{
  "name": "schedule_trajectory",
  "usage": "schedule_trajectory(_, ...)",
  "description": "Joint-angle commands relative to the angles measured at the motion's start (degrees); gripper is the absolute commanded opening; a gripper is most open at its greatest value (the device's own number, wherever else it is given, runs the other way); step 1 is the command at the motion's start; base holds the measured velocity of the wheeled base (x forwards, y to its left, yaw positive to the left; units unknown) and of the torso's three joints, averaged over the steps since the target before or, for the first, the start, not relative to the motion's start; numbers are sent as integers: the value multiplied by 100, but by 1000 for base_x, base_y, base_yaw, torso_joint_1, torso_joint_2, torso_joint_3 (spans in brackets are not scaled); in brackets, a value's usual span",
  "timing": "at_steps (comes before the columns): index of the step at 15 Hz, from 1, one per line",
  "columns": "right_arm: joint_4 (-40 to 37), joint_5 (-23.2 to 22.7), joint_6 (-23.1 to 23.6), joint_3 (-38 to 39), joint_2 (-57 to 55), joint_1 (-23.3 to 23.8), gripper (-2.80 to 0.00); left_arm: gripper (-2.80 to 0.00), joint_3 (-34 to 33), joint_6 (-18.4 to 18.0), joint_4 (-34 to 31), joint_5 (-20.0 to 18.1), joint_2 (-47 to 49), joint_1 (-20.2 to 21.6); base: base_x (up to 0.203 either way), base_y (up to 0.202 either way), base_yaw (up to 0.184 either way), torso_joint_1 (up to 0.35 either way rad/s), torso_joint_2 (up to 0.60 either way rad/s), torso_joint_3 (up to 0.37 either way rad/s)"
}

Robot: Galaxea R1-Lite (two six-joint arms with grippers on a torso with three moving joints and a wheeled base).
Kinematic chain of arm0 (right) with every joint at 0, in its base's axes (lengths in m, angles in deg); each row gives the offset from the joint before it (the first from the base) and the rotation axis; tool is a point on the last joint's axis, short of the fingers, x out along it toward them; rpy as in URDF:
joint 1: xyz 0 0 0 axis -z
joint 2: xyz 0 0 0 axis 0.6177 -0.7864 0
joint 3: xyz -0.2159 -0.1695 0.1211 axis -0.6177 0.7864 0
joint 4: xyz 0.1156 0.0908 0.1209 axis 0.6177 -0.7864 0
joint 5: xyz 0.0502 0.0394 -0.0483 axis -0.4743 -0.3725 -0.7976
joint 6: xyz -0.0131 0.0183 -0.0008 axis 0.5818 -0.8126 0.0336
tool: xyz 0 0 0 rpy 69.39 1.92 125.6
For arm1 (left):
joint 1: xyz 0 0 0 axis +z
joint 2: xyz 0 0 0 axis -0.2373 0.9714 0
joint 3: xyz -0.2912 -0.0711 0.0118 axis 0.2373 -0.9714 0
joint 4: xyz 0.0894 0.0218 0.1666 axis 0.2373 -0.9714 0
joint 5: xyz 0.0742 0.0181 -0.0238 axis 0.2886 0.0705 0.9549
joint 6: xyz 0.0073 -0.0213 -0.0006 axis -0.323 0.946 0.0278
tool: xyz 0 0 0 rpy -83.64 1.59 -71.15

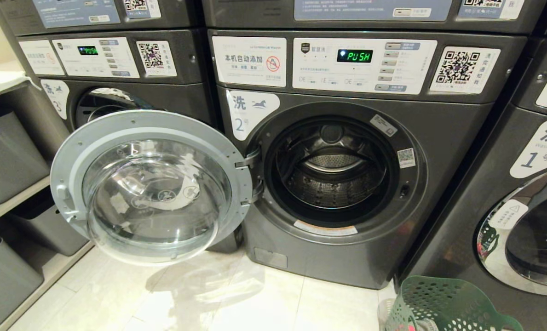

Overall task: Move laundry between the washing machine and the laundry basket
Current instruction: Close the washing machine door with the left hand

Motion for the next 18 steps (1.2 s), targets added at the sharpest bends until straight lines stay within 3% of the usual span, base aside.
schedule_trajectory(1, 0, 14, -13, 4, -4, -2, -280, -280, 167, 67, 13, -986, 807, 348, 0, 0, 0, 0, 0, 0)
schedule_trajectory(4, 0, 22, -48, 4, -4, -2, -280, -280, 394, 493, 485, -1519, 1298, 435, 0, 0, 0, 0, 0, 0)
schedule_trajectory(6, 0, 22, -57, 4, -4, -2, -280, -280, 506, 553, 973, -1840, 1615, 457, 0, 0, 0, 0, 0, 0)
schedule_trajectory(10, 0, 40, -110, 4, -4, -2, -280, -280, 522, 593, 1292, -2427, 2080, 470, 0, 0, 0, 0, 0, 0)
schedule_trajectory(16, 0, 40, -101, 4, -4, -2, -280, -280, 522, 589, 2311, -2489, 2940, 395, 0, 0, 0, 0, 0, 0)
schedule_trajectory(18, 0, 40, -101, 4, -4, -2, -280, -280, 522, 589, 2372, -2504, 3065, 394, 0, 0, 0, 0, 0, 0)
